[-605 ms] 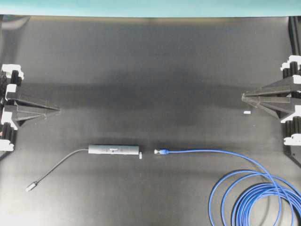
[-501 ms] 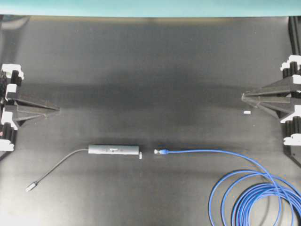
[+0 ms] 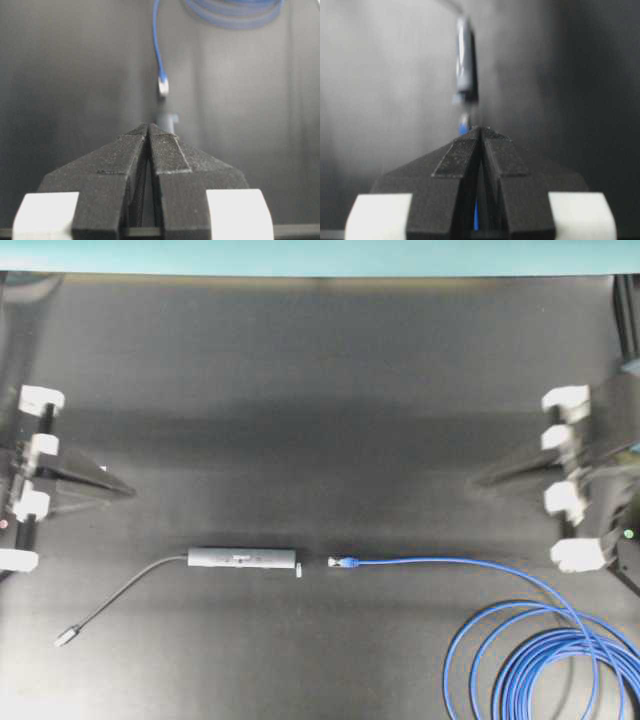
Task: Insert the LAN cable into the hub.
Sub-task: 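Move both grippers down toward the grey hub and blue cable plug, then close the left gripper around the grey Anker hub body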
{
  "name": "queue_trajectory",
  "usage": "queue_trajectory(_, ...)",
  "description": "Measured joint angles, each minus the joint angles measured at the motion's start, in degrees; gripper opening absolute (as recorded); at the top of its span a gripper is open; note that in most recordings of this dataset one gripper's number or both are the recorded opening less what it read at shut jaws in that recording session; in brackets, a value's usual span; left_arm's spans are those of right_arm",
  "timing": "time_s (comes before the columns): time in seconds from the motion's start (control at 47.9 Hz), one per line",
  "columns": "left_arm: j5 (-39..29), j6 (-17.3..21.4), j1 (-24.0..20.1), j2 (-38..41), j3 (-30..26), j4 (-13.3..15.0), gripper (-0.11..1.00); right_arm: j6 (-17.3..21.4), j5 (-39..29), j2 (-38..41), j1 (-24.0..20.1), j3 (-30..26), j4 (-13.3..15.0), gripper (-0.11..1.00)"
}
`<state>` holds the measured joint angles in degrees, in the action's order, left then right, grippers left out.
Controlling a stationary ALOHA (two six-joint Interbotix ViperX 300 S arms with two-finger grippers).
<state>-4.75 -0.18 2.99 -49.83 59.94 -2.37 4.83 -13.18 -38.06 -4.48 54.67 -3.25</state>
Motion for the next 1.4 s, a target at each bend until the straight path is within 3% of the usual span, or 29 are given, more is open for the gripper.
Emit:
queue_trajectory(0.438,-5.54,0.26,1.76,13.18,-4.66,-0.09,0.01,0.0,-9.67,17.05,-2.72,-9.67,0.0,0.02)
queue_trajectory(0.584,-5.71,0.44,1.85,16.44,-5.8,-0.09,0.04,0.0,-10.11,19.25,-2.72,-10.72,-0.09,0.23)
queue_trajectory(0.647,-5.36,0.35,1.93,17.49,-6.06,-0.09,0.16,0.0,-10.02,20.13,-2.81,-10.72,-0.09,0.38)
queue_trajectory(0.73,-3.43,-0.26,2.11,19.34,-6.06,-0.09,0.4,0.0,-9.93,21.36,-3.25,-10.72,0.0,0.61)
queue_trajectory(0.835,2.99,-1.49,2.99,21.8,-5.19,-0.09,0.71,0.0,-9.67,22.68,-3.69,-10.81,0.0,0.81)
queue_trajectory(0.918,10.11,-2.99,3.43,23.64,-3.69,-0.09,0.85,0.0,-8.96,23.64,-3.96,-10.81,0.0,0.83)
queue_trajectory(1.043,22.76,-5.45,3.43,26.54,-0.26,-0.09,0.75,0.0,-6.94,24.26,-3.96,-10.81,0.0,0.81)
queue_trajectory(1.398,42.54,-9.23,3.34,35.95,6.24,-0.09,0.78,0.09,-4.75,24.26,-3.96,-10.81,0.0,0.81)
